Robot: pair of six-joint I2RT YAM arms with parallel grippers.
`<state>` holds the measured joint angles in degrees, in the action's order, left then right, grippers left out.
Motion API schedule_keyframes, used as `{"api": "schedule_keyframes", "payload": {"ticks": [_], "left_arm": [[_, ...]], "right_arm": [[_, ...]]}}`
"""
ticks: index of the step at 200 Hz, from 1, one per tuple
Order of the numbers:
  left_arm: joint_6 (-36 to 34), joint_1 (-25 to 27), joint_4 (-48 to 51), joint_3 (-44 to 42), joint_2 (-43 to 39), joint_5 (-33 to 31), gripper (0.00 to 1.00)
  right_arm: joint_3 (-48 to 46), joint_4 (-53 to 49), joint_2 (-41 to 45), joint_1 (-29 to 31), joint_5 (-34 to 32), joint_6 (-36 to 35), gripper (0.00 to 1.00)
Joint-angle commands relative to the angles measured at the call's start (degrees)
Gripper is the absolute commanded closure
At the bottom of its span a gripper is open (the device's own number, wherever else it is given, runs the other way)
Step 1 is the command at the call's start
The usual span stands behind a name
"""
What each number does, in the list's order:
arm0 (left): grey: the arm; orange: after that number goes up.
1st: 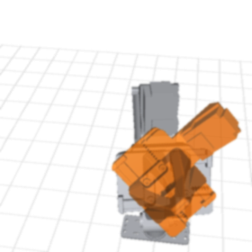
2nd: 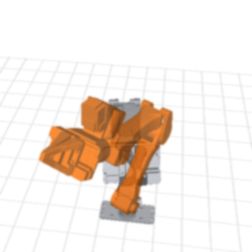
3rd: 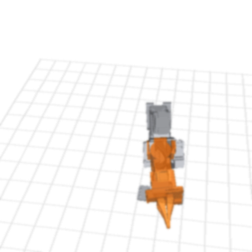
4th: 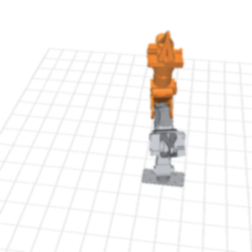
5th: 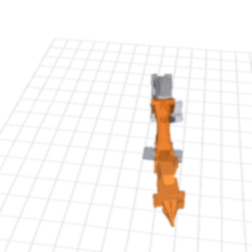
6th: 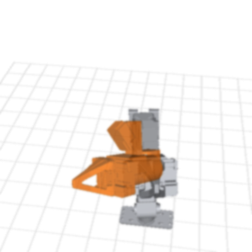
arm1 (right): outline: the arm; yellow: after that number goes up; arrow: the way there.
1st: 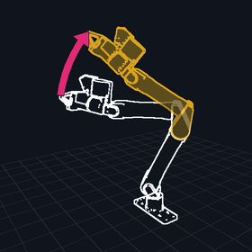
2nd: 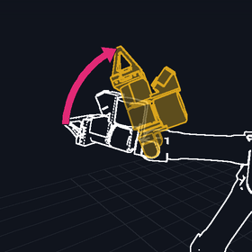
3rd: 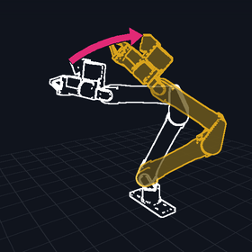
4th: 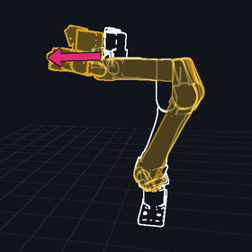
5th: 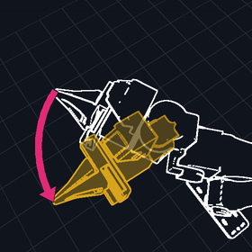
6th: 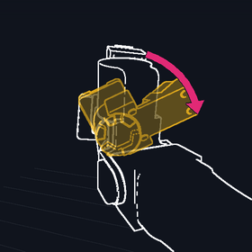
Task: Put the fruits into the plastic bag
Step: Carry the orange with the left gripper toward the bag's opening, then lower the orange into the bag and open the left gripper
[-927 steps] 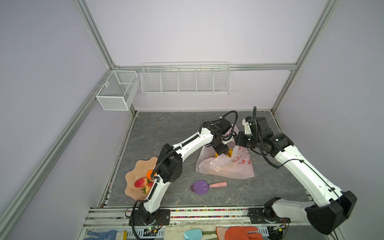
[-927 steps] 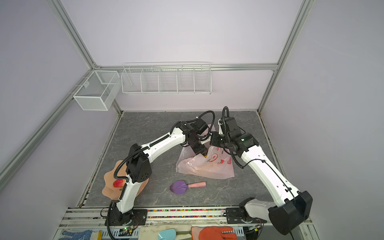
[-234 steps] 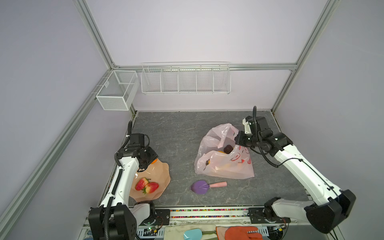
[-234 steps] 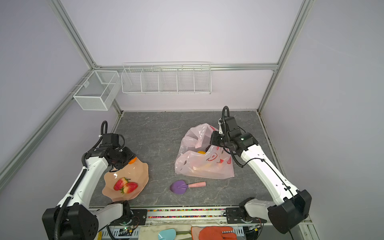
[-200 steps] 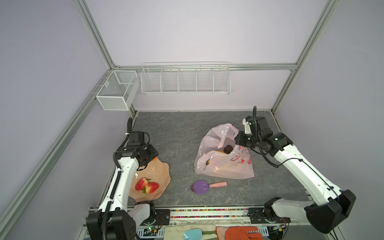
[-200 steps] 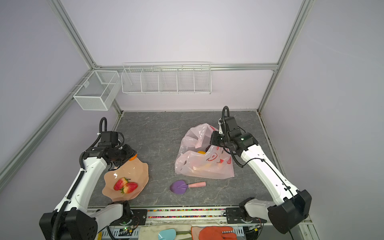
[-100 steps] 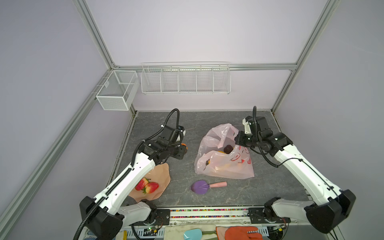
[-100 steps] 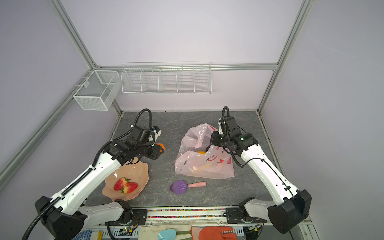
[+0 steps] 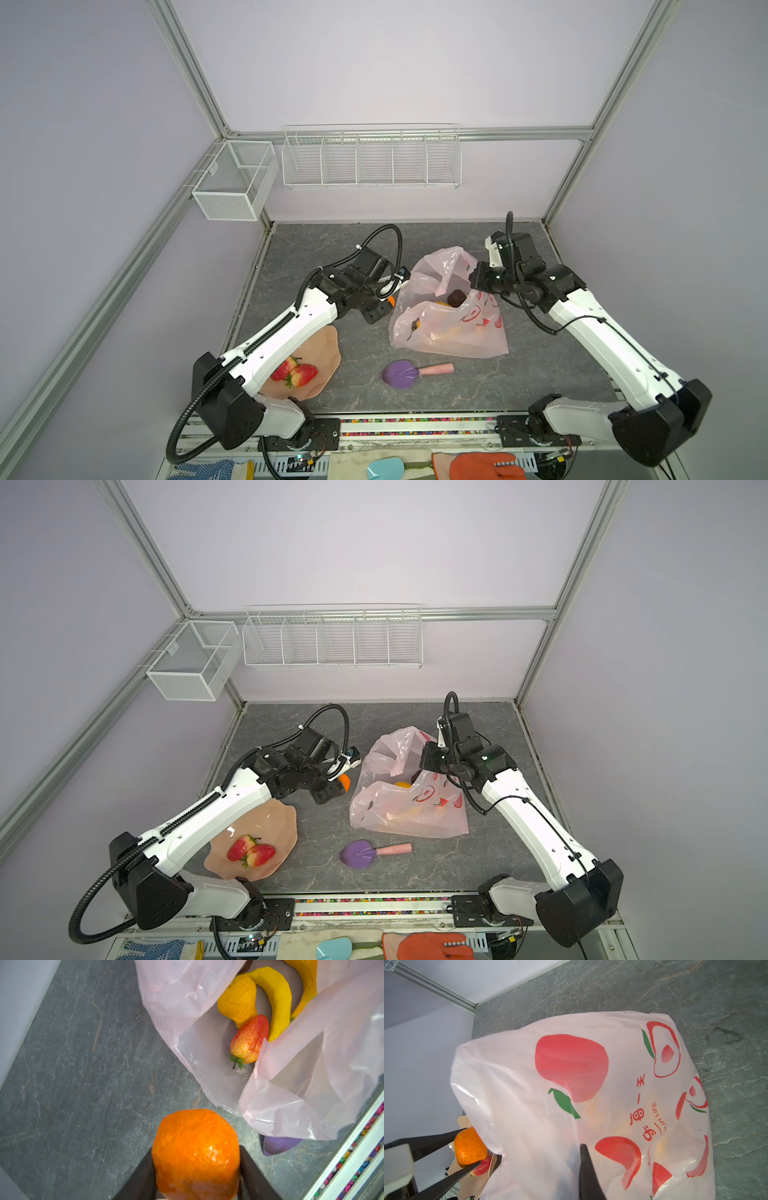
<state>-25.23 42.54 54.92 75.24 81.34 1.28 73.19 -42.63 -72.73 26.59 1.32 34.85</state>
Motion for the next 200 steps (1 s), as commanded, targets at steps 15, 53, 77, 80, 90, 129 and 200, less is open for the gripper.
{"api": "schedule_keyframes", "payload": {"ticks": [15,53,77,80,90,129,200], "left_arm": [[-7.7,1.7,0.6,3.0,4.4,-0.8,0.89],[-8.2,2.3,-1.7,3.9,8.3,-2.3,0.89],[-9.1,2.5,-2.8,4.9,10.8,-4.3,0.89],[-9.1,2.5,-2.7,5.3,11.1,-4.3,0.89],[-8.9,2.4,-3.3,6.3,12.0,-4.2,0.89],[-9.8,4.9,-3.4,11.4,16.5,-2.8,0.89],[-8.5,11.0,-1.6,18.6,24.6,-0.9,0.89]], "right_arm": [[1.5,-1.0,-0.5,-0.4,0.0,-0.5,0.94],[1.6,-1.1,-0.5,-0.3,0.0,-0.7,0.94],[1.5,-1.1,-0.6,-0.4,0.1,-0.7,0.94],[1.4,-1.0,-0.6,-0.4,0.1,-0.7,0.94],[1.3,-1.1,-0.6,-0.4,0.3,-0.7,0.94],[1.1,-1.0,-0.6,-0.3,0.4,-0.6,0.94],[1.1,-0.9,-0.7,-0.4,0.4,-0.4,0.94]]}}
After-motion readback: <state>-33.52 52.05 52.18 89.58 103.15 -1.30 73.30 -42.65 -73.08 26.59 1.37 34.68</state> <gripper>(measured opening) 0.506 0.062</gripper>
